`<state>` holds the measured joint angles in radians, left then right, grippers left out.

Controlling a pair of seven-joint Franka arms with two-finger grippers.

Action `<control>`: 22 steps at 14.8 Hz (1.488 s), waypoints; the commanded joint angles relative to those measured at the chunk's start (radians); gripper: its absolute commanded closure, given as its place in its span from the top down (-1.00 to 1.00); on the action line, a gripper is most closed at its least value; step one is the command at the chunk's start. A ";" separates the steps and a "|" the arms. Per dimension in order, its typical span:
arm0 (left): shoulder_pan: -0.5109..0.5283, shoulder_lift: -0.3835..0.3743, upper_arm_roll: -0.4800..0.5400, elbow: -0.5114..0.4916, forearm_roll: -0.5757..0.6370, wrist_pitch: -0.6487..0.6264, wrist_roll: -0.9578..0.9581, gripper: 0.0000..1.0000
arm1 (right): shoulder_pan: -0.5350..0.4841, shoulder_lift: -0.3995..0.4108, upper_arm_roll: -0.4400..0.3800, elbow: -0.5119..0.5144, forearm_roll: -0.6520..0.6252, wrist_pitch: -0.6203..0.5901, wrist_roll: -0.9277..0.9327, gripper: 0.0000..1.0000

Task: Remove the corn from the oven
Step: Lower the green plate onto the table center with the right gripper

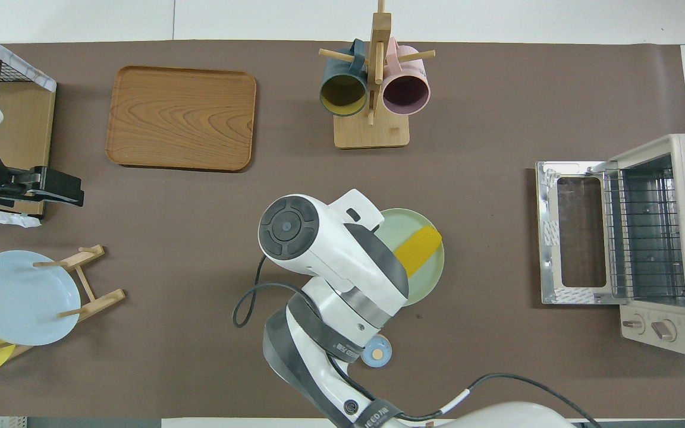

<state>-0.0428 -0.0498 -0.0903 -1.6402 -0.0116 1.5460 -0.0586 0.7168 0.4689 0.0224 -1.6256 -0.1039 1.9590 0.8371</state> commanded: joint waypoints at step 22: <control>-0.141 -0.050 -0.019 -0.183 -0.094 0.178 0.009 1.00 | -0.373 -0.378 0.007 0.000 0.151 -0.351 -0.378 0.21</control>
<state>-0.1199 -0.0658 -0.1156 -1.7393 -0.0726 1.6519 -0.0566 0.4267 0.1497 0.0167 -1.5999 0.0021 1.6654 0.5712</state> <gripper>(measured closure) 0.000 0.414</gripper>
